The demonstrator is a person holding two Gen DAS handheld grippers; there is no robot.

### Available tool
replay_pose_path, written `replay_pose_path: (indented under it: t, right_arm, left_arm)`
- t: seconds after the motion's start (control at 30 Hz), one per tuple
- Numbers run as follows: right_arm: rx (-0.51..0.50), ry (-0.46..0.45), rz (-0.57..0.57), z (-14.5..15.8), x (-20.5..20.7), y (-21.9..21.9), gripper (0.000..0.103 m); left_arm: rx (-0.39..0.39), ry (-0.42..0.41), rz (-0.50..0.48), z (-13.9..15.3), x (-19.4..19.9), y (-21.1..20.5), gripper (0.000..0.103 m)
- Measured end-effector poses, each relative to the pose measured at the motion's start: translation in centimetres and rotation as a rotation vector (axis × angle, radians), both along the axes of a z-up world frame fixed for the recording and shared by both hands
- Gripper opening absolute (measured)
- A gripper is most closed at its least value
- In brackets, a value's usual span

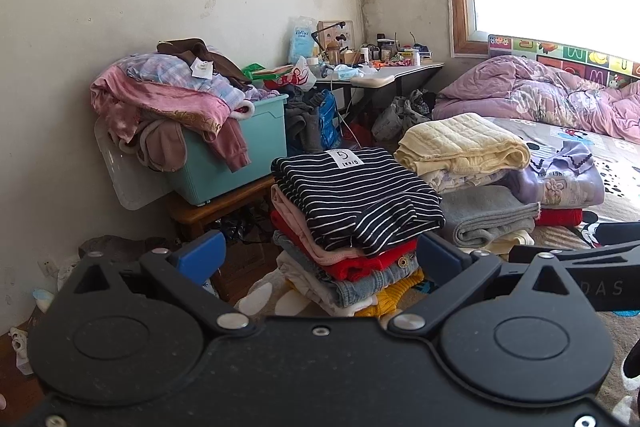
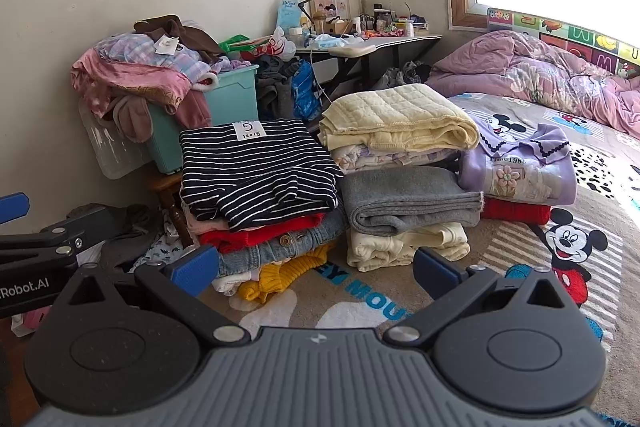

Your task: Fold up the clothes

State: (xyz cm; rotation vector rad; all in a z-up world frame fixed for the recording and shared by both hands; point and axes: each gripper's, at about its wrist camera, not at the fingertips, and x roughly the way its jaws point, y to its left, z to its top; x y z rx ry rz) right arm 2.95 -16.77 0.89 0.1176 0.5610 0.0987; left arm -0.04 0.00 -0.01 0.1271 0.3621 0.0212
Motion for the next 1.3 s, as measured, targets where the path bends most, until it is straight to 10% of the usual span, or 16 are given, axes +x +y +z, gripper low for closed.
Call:
replay_pose_path:
  t: [1.3]
  right_arm:
    - [0.011, 0.006, 0.007, -0.48, -0.21, -0.64, 0.103]
  left_arm:
    - [-0.044, 0.076, -0.024, -0.27, -0.50, -0.73, 0.103]
